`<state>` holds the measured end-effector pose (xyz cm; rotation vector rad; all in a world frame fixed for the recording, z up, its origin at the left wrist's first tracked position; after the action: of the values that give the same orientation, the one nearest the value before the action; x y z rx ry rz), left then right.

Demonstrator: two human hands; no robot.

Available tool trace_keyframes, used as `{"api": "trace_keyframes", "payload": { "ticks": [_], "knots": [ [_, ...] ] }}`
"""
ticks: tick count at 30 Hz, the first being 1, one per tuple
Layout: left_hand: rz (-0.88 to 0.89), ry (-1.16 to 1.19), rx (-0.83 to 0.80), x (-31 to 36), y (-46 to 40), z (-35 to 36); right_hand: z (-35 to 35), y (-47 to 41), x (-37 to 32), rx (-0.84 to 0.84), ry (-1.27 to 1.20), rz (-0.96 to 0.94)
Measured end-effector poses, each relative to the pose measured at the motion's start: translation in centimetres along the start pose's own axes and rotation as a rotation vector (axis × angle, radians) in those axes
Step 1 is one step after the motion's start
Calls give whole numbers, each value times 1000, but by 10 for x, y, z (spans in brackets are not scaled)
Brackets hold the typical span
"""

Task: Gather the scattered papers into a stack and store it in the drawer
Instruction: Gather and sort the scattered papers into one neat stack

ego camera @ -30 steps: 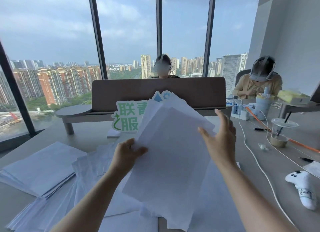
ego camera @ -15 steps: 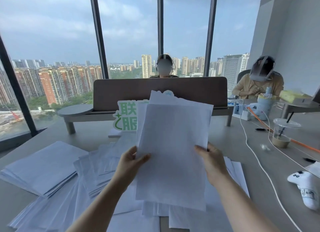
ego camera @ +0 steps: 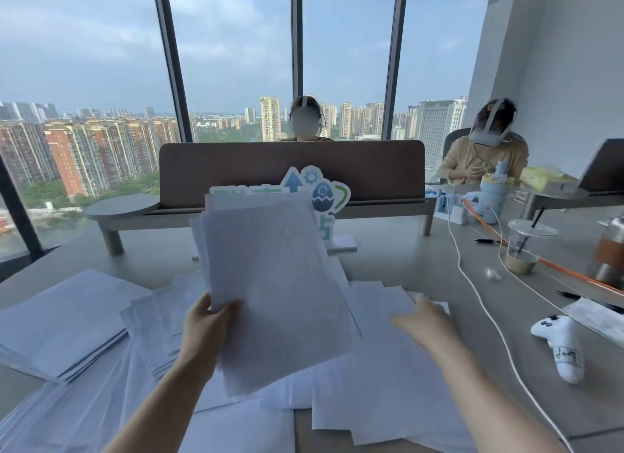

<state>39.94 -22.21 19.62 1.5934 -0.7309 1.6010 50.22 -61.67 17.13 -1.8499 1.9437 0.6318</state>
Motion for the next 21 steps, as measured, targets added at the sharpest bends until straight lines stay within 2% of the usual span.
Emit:
{"api": "trace_keyframes", "payload": {
  "ticks": [9,15,21],
  "knots": [
    [-84,-70,107,-29,-11,-30,14,0,31,-123,332,153],
    [-106,-72,133,-37,-11,-39,26,-12,38,-195,300,220],
    [-130,-93,146,-42,-14,-44,29,-26,44,-120,244,173]
  ]
}}
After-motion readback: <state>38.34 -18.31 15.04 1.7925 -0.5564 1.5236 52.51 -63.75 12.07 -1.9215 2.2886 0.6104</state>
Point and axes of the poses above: each hand's wrist, its own y-axis away from the middle knuckle, its own z-axis out of the palm, x = y × z, the point moved 9 cm from there along -y, towards the middle knuckle, and after that the axes turned 12 degrees about -z, right-handed, at the moved point
